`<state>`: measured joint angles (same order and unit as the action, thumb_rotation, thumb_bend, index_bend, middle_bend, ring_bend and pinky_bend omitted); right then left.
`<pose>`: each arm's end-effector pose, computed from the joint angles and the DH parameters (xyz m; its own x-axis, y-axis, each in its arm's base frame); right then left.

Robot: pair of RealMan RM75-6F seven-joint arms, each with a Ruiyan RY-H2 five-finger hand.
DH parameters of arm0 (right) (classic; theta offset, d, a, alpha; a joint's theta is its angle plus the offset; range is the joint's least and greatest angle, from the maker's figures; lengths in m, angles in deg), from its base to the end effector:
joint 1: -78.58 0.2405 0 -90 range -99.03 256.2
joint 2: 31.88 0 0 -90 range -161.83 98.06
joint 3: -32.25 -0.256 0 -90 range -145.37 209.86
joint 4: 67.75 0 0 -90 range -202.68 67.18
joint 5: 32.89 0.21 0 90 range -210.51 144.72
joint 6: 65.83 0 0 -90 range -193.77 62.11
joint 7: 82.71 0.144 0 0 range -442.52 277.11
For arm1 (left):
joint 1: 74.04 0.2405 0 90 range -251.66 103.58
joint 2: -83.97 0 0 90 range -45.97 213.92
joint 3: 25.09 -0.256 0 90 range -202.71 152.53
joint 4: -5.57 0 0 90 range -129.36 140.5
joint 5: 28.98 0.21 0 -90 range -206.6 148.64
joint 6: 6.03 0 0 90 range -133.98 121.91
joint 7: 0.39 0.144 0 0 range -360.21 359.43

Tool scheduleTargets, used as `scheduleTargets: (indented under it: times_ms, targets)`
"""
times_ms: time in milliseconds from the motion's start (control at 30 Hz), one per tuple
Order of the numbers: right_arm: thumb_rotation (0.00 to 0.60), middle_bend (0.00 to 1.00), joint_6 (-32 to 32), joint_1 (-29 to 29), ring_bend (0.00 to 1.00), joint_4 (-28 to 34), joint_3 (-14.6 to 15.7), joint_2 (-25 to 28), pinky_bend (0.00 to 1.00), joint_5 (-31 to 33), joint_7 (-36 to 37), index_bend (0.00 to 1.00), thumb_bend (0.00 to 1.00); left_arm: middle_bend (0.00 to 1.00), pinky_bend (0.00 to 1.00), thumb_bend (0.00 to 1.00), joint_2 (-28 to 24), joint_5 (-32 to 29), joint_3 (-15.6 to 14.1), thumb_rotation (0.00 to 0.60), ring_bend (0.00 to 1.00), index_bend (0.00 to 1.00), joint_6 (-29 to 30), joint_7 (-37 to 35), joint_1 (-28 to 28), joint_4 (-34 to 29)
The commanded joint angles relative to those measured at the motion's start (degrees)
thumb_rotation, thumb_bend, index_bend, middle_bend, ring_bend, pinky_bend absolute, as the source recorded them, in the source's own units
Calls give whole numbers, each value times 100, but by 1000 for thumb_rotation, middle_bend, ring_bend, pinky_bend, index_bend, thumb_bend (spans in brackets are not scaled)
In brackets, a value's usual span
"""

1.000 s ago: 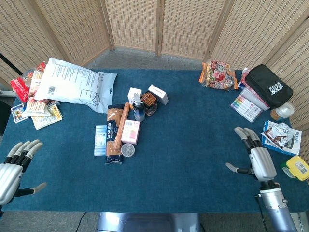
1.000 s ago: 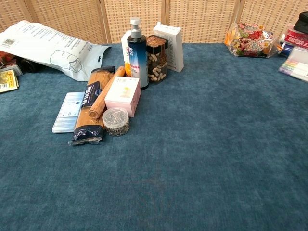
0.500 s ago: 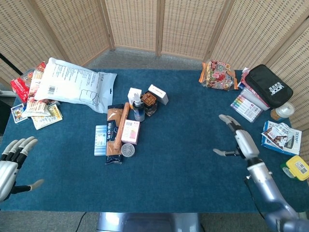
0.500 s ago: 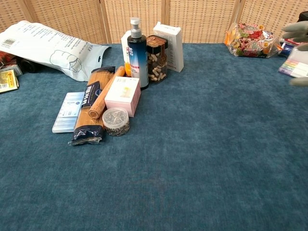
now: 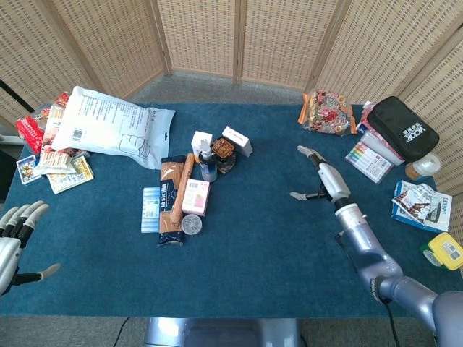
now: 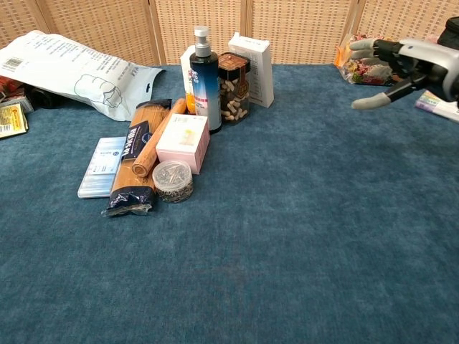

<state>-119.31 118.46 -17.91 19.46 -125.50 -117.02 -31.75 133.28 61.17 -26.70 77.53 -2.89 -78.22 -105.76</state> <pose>-0.2370 -0.4073 0.0247 -0.2165 -0.2913 0.9318 -0.9499 -0.1574 -0.2699 -0.2606 0.1565 0.1909 0.2952 0.1165 0.9483 0.9552 -0.0562 -0.2905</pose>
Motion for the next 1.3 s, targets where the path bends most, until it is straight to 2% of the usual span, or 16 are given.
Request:
scheduleTargets:
  times_ms: [33,267,700,1167,1200,1300]
  targets:
    - [600,0,298,316,0,-444,-73,-287,0,85,313,0,34,0,0,5,13,-57,19,600,0,6,-41,11,-18,9]
    - [600,0,461,721,0,-1154,-209,-736,0,217,573,0,35,0,0,5,53,-189,63,600,0,6,-130,64,-61,33]
    - [600,0,951,1431,0,-1595,-428,-1107,0,428,1041,0,35,0,0,6,83,-330,114,600,0,5,-196,90,-95,75]
    - [600,0,1511,2127,0,-2419,-605,-1641,0,683,1028,0,35,0,0,5,92,-362,121,600,0,5,-232,107,-107,81]
    - [600,0,1568,2174,0,-2477,-617,-1668,0,699,1070,0,34,0,0,6,-90,-836,390,600,0,5,-581,-31,-389,126]
    - [600,0,1681,2301,0,-2640,-618,-1745,0,702,1211,0,35,0,0,6,52,-699,246,600,0,6,-448,76,-244,157]
